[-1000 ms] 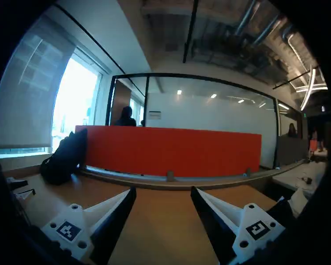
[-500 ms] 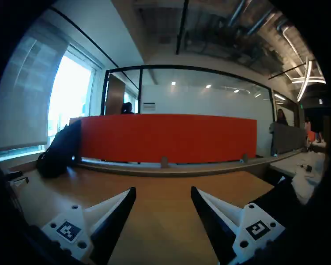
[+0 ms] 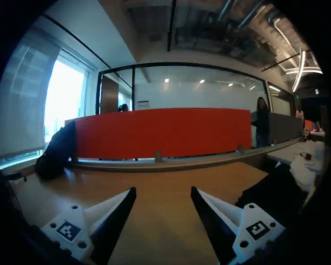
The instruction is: Fold towel
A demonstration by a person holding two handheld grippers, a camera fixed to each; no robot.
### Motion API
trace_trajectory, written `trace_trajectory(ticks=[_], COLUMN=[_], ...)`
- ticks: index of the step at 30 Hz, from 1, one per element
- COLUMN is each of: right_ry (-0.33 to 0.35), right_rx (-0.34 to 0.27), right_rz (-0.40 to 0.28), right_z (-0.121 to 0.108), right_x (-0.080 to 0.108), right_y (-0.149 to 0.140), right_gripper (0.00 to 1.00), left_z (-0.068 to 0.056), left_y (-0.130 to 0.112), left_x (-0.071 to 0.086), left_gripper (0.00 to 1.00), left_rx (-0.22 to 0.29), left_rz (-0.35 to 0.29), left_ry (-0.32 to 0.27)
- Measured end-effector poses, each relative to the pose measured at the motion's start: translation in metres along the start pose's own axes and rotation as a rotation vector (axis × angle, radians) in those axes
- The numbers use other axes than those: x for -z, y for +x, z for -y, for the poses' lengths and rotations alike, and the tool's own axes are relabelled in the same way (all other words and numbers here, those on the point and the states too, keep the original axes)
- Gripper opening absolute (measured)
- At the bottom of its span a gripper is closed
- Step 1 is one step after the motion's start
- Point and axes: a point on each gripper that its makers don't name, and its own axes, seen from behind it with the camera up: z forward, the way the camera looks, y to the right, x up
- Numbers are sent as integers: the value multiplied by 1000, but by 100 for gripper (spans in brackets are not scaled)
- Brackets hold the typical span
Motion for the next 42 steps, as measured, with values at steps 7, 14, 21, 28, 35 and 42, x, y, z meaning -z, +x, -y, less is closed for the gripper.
trace_trajectory(ticks=[7, 14, 21, 28, 35, 42], right_ry=[-9, -21, -23, -26, -31, -29], right_rx=[9, 9, 7, 11, 13, 7], right_rz=[-9, -14, -16, -20, -15, -14], right_z=[-9, -17, -22, -29, -42, -51], right_x=[3, 6, 8, 8, 10, 13], right_y=[2, 7, 11, 10, 1, -8], right_gripper=[96, 96, 96, 96, 96, 96], left_z=[0, -1, -1, -1, -1, -1], left_y=[-1, 0, 0, 0, 0, 0], left_x=[0, 0, 0, 0, 1, 1], left_gripper=[93, 94, 93, 94, 93, 93], left_rx=[0, 0, 0, 0, 0, 0], left_rz=[0, 0, 0, 0, 0, 0], left_ry=[0, 0, 0, 0, 0, 0])
